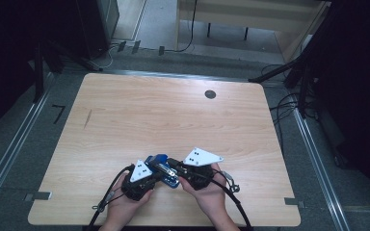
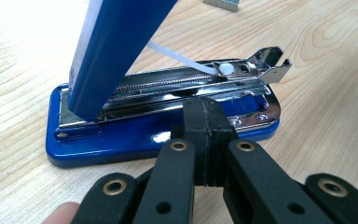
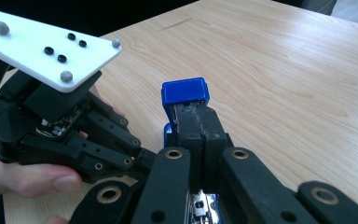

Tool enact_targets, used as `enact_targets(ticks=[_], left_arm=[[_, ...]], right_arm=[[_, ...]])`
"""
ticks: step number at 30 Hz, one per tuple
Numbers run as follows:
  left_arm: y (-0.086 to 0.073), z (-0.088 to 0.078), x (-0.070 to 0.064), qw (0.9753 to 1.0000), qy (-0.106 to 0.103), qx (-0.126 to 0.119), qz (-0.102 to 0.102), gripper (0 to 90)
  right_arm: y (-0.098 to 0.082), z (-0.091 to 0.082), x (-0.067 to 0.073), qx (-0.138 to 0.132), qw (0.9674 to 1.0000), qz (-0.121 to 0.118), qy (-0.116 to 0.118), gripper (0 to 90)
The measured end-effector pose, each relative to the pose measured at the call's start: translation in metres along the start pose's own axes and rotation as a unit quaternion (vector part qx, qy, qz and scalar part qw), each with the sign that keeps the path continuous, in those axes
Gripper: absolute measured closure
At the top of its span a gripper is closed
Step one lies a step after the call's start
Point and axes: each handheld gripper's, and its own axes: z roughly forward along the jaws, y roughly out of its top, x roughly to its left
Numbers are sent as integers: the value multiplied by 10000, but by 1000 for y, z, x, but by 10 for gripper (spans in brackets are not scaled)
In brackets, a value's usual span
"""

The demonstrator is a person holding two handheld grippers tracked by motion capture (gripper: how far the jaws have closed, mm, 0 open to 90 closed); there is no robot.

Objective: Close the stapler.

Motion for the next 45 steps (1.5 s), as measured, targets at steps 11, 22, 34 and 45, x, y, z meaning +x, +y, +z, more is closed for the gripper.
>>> enact_targets(ticks=[11, 22, 34, 45], left_arm=[[0, 0, 0, 10000, -12, 17, 28, 900], [0, 0, -2, 10000, 34, -3, 69, 900], [0, 1, -2, 9999, 46, -15, 103, 900], [0, 1, -3, 9999, 37, -19, 122, 900]], right_arm=[[6, 3, 2, 2, 10000, -41, 8, 900], [13, 8, 4, -18, 10000, -69, 27, 900], [22, 17, 8, -72, 9998, -192, 36, 900], [29, 27, 10, -136, 9996, -227, 45, 900]])
